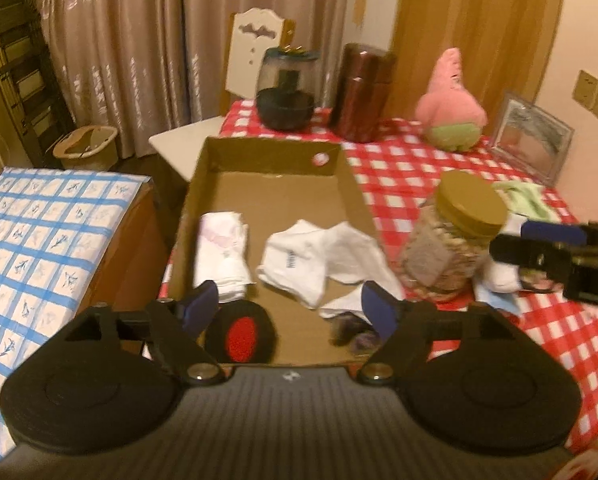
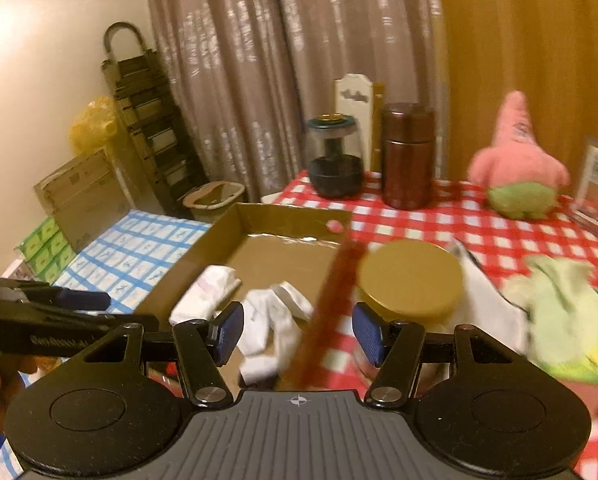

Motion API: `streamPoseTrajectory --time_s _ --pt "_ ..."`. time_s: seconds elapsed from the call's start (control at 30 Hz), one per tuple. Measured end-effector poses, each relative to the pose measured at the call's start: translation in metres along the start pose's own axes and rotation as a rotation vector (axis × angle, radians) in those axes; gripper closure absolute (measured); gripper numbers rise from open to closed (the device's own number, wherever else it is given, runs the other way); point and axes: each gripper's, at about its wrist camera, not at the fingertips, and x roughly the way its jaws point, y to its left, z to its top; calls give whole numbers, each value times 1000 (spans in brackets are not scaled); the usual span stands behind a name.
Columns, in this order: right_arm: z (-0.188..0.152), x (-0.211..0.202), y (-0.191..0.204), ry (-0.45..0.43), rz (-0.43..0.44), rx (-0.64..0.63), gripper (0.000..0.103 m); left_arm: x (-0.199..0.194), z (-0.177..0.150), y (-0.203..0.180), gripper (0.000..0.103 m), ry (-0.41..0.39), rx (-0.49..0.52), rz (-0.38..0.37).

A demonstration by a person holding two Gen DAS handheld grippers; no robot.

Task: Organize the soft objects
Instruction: 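Open both tools to drop the roll and cloth into the box, then move the left tool toward the white cloth by the jar while the right tool approaches the pink mesh bag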

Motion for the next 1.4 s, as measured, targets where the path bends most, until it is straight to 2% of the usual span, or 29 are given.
streamPoseTrajectory --time_s 0.17,0.37,0.8,1.1,1.4 --pt "-18 -39 -12 -16 -49 18 38 -24 -3 -32 14 -38 24 -28" --pt "-40 -86 -26 -44 -115 25 25 -46 -6 -68 7 -75 55 -72" --pt "-86 -169 -73 -75 -259 123 20 -51 -25 -139 7 -54 149 -173" --pt "-107 -191 -109 -60 -348 197 20 -37 -39 -176 7 -40 210 -226" --pt "-111 -201 -142 -30 -403 192 20 -20 -44 -212 7 -40 270 -262"
